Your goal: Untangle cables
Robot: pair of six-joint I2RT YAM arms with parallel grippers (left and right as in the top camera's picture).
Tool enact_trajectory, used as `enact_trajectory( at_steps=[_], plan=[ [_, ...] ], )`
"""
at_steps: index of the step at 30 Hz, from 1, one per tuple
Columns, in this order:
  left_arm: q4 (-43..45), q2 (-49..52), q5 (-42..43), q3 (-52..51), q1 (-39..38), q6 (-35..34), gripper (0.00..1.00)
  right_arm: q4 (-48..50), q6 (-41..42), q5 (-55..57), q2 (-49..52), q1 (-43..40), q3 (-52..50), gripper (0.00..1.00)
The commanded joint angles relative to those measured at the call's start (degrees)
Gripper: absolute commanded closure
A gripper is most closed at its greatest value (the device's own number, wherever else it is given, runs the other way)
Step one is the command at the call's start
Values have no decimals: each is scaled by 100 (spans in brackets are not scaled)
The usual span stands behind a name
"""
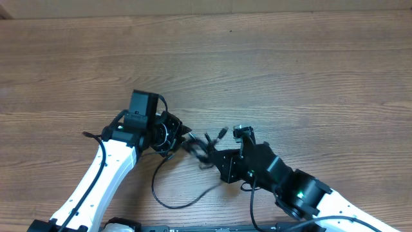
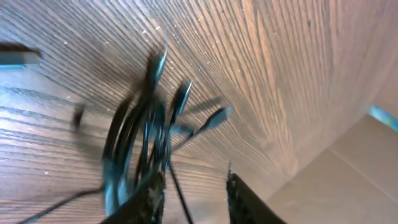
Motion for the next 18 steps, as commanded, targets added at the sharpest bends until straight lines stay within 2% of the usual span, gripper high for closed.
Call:
enact_trajectory(
  at_steps=[1,11,15,18],
  plan=[
    [-11,-55,-385,118,-94,-24,54,44,-186,-94,-306,-11,-28,96],
    [-66,-55,-415,118,-199,184,11,-63,-184,-87,-129,-11,-31,96],
    [-109,-55,-498,118,-234,323,3,-24,-221,57,-4,-11,-31,92],
    [-131,-55,-595,118,-234,321,0,225,-896,426,101,-11,-31,91]
  ],
)
